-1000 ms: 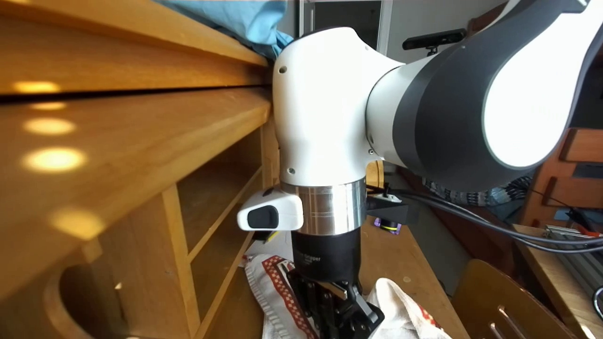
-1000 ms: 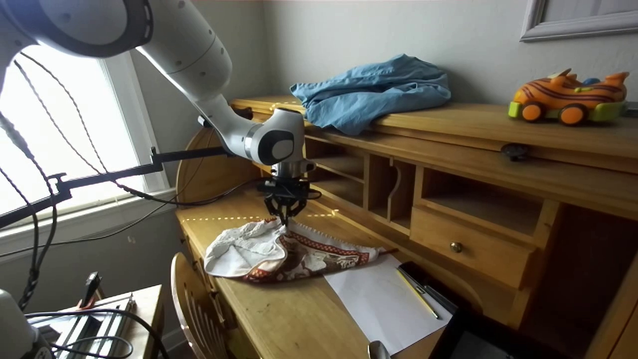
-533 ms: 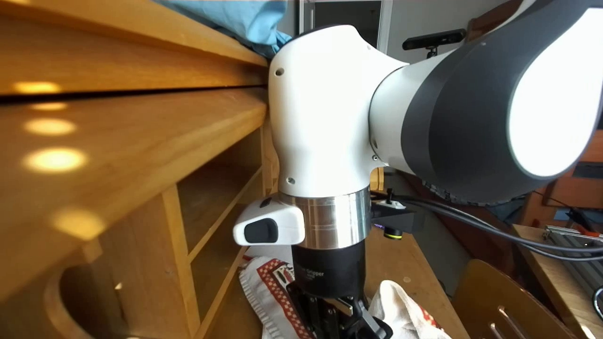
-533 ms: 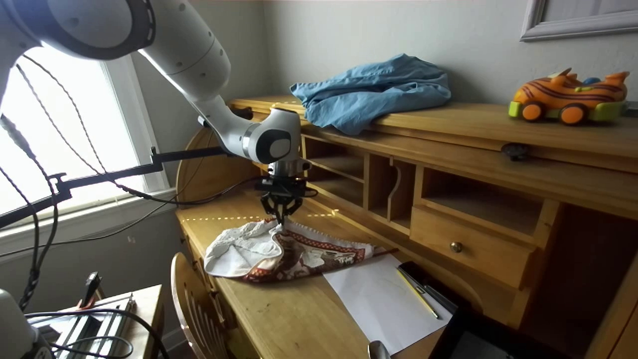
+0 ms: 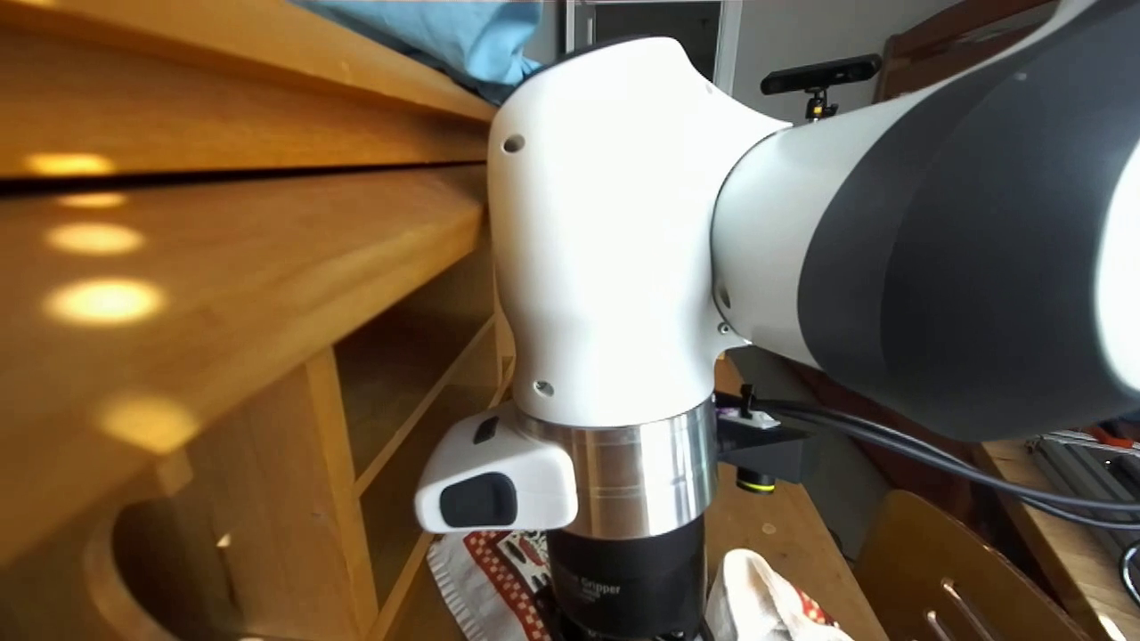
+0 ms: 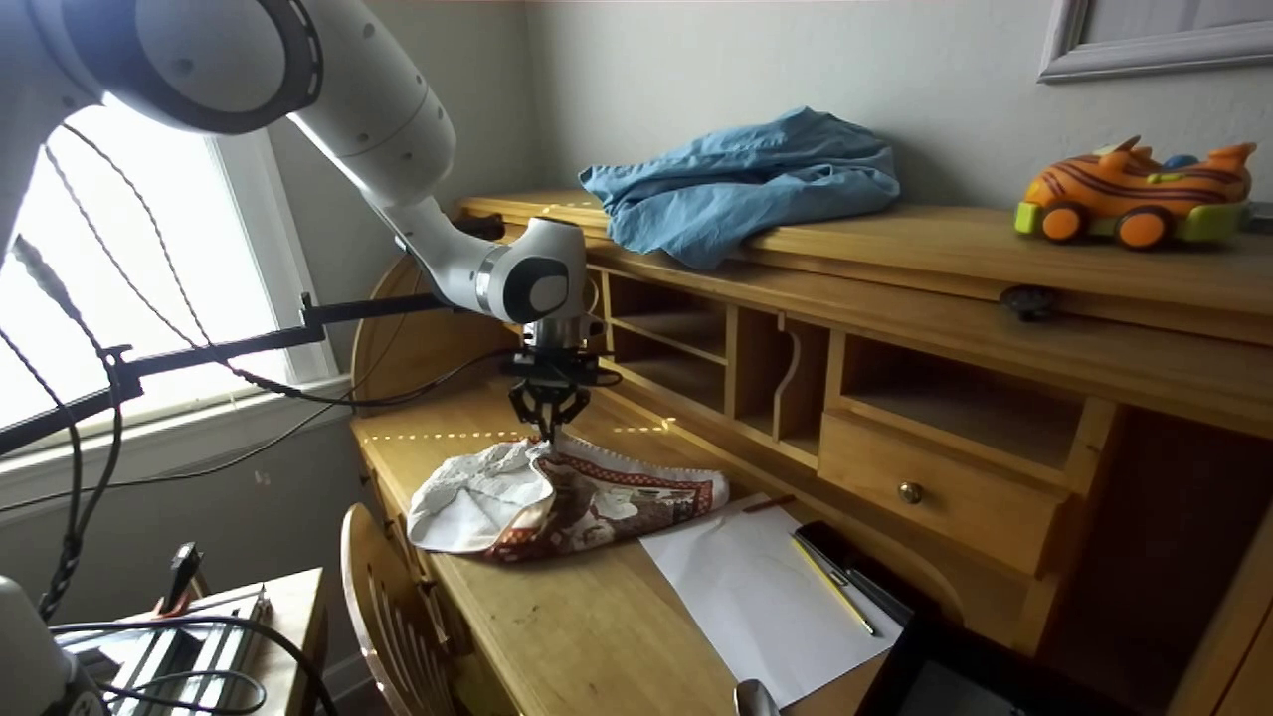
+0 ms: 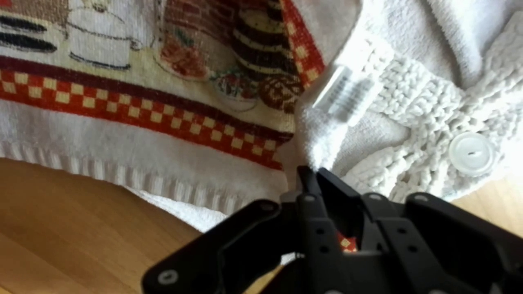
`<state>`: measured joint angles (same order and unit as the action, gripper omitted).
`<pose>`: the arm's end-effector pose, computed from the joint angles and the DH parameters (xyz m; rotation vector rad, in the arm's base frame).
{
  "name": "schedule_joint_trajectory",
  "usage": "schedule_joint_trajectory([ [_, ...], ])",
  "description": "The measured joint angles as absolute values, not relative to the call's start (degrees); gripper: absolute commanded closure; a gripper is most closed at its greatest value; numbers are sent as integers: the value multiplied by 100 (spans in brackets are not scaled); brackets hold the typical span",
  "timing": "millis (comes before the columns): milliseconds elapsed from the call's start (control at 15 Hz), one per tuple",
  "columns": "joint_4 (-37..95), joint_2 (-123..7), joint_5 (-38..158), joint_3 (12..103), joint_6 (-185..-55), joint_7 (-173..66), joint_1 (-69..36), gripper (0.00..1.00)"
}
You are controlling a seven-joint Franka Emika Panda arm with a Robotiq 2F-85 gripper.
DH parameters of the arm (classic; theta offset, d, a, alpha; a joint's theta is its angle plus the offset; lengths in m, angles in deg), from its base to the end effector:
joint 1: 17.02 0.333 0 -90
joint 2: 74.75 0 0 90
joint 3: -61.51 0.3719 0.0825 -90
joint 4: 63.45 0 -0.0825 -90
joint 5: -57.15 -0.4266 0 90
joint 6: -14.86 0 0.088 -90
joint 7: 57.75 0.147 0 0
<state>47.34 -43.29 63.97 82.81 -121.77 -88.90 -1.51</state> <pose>0.5422 0.3928 0.1881 -2.4741 -1.7491 0.0924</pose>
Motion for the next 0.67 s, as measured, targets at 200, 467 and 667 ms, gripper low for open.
schedule_joint_trajectory([
  [200,4677,-4279,6408,8262,-12177,-8890,-56,98],
  [467,4599,-4219,6443,8224,-12177,-8890,65,98],
  [667,4559,-4182,6489,8214,-12177,-8890,126,98],
])
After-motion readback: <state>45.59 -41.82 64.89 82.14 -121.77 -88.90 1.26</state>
